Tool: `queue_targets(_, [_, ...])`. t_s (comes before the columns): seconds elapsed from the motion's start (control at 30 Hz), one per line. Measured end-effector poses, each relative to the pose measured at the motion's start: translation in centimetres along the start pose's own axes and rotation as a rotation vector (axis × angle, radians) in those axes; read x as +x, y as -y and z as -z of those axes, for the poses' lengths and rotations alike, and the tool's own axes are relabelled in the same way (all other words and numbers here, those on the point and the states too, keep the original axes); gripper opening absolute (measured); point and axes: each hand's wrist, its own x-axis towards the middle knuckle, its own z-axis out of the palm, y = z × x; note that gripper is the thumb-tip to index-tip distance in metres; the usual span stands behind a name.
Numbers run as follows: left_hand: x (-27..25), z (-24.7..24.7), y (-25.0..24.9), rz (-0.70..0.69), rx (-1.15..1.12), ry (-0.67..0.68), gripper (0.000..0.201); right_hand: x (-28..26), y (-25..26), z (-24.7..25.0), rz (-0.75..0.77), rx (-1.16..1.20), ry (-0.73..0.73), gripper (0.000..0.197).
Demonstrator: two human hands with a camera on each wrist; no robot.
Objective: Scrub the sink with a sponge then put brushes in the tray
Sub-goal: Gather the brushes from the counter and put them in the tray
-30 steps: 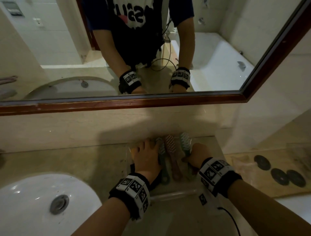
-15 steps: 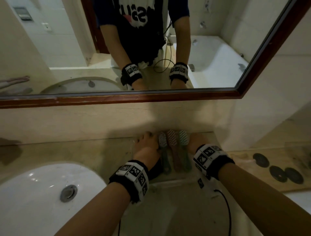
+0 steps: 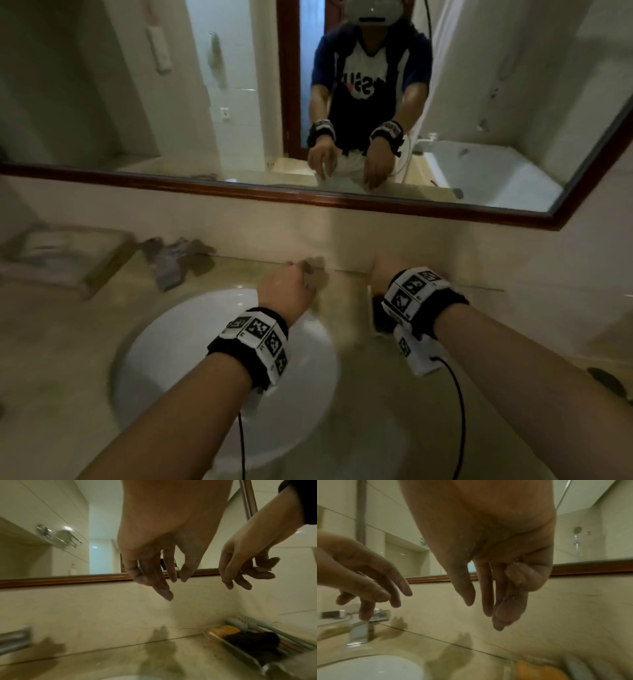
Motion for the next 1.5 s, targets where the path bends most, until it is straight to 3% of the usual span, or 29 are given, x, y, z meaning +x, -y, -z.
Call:
queue_targets(0.1, [-3.9, 3.3, 6.7, 0.052, 0.001, -0.031, 0.034, -2.2, 7.3, -2.3, 0.069, -0.06, -0.048, 0.045])
queue_targets(0.17, [-6.5, 5.4, 11.6, 0.109, -0.005, -0.047, 0.034, -3.8, 12.9, -3.5, 0.143, -0.026, -0.062, 0.034])
queue_targets(0.23, [-8.9, 7.3, 16.5, 0.181, -0.027, -0.051, 0.033, -5.6, 18.5, -4.7, 0.213, 0.005, 0.018, 0.023])
queue_targets(0.5, [-16.5, 11.8, 33.6, 0.533, 0.073, -0.037, 0.036, -8.5, 36.4, -11.3, 0.497, -0.162, 0.189, 0.027])
queue_targets(0.63, [-18.5, 12.2, 40.9, 0.743, 0.087, -0.005, 0.041, -8.3, 44.6, -15.1, 0.618, -0.181, 0.3, 0.025])
queue_targets(0.77, [-18.9, 12.5, 46.5, 0.901, 0.045, -0.05, 0.029, -7.4, 51.2, -18.9, 0.72, -0.111, 0.353, 0.029])
queue_targets(0.9, [-17.9, 11.1, 49.9, 0.99, 0.023, -0.035, 0.04, -6.2, 55.2, -22.1, 0.71, -0.085, 0.37, 0.012])
queue_targets(1.03, [-16.8, 9.3, 51.1, 1.036, 0.022, 0.005, 0.058, -5.3, 57.7, -23.5, 0.709, -0.142, 0.377, 0.025])
queue_targets(1.13, [-15.9, 8.5, 51.5, 1.045, 0.015, 0.026, 0.059, -5.4, 58.7, -23.7, 0.728, -0.199, 0.343, 0.032])
queue_targets(1.33, [-14.2, 9.2, 52.4, 1.051, 0.063, 0.177, 0.054, -5.0, 60.2, -24.2, 0.69, -0.329, 0.321, 0.024])
queue_targets(1.5, [-14.6, 9.4, 53.2, 1.111, 0.017, 0.194, 0.059, -4.9, 60.1, -24.1, 0.599, -0.289, 0.338, 0.03])
